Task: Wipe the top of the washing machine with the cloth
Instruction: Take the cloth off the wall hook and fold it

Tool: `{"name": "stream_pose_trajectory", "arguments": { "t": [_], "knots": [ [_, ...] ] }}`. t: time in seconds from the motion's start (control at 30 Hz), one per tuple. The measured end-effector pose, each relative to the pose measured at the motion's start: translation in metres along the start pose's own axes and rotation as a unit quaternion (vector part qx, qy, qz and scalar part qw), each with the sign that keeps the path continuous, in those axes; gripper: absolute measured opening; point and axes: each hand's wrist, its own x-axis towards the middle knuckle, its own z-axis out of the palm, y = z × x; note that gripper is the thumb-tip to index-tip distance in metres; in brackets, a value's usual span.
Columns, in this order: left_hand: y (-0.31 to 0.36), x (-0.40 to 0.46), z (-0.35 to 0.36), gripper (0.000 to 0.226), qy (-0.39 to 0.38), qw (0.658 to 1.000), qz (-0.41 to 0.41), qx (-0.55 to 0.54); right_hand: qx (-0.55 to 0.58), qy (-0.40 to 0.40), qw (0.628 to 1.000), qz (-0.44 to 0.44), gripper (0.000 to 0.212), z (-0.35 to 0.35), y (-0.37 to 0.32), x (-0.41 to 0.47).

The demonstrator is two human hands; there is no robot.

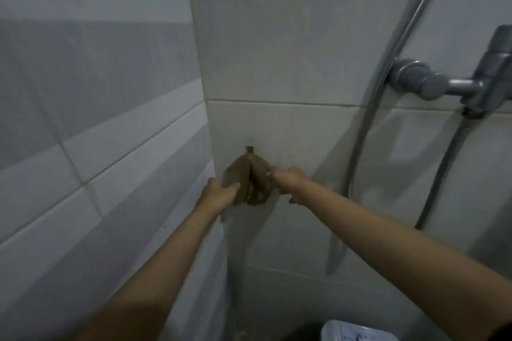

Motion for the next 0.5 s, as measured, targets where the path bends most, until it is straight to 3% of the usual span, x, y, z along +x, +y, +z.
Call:
{"name": "stream_pose_trajectory", "arguments": {
  "t": [0.2,0.3,0.5],
  "knots": [
    [-0.005,0.035,0.007,0.066,-0.058,0.975,-0.064,-0.205,0.071,0.011,0.996,0.051,0.054,0.02,0.001,0.016],
    [-0.014,0.061,0.017,0.074,-0.052,0.96,-0.063,-0.266,0.066,0.039,0.996,0.039,0.045,0.024,-0.001,0.02],
    [0.017,0.028,0.002,0.034,0.054,0.973,0.006,-0.223,0.082,0.096,0.991,-0.045,0.025,0.016,-0.009,0.021]
  ]
}}
